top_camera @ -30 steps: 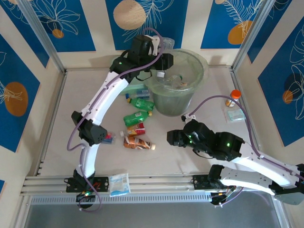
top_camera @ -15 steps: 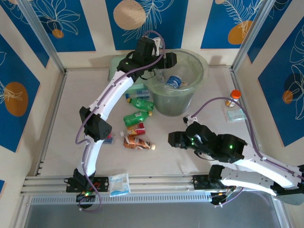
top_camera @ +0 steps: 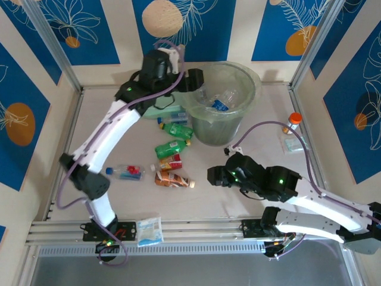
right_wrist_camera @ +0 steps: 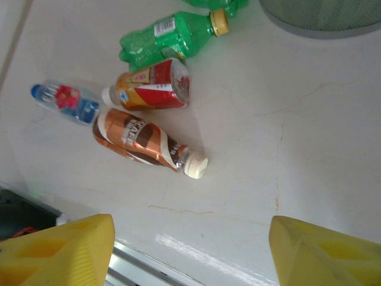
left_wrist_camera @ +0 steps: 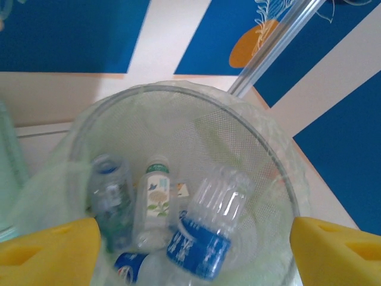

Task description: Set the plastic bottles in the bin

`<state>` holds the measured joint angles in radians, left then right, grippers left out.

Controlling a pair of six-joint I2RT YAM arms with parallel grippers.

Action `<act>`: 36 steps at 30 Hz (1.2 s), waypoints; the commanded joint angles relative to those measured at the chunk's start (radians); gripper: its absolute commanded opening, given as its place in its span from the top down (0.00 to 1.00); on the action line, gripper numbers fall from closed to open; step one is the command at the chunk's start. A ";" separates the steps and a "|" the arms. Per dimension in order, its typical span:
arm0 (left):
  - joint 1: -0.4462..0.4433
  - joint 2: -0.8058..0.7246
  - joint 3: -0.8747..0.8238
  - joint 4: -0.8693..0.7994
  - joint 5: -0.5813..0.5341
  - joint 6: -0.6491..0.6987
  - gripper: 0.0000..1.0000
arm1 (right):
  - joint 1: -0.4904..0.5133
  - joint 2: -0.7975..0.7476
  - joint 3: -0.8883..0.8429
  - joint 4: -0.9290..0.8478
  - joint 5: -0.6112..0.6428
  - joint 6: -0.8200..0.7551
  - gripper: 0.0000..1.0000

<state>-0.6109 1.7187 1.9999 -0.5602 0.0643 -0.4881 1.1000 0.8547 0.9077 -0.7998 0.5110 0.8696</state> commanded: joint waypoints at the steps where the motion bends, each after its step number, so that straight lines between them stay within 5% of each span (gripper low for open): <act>1: 0.064 -0.162 -0.185 -0.007 -0.092 0.003 0.16 | 0.014 0.077 0.033 0.007 -0.044 -0.057 0.26; 9: 0.292 -0.480 -0.647 -0.086 -0.103 -0.109 0.16 | 0.036 0.346 0.118 0.129 -0.189 -0.208 0.20; 16: 0.327 -0.587 -0.855 -0.142 -0.126 -0.152 0.15 | 0.071 0.578 0.220 0.148 -0.257 -0.348 0.15; 36: 0.331 -0.556 -0.928 -0.135 -0.049 -0.176 0.18 | -0.099 0.880 0.258 0.262 -0.410 -0.528 0.15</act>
<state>-0.2897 1.1606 1.0855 -0.6956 -0.0036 -0.6506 1.0130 1.7103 1.1328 -0.5625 0.1577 0.3874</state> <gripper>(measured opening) 0.825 0.852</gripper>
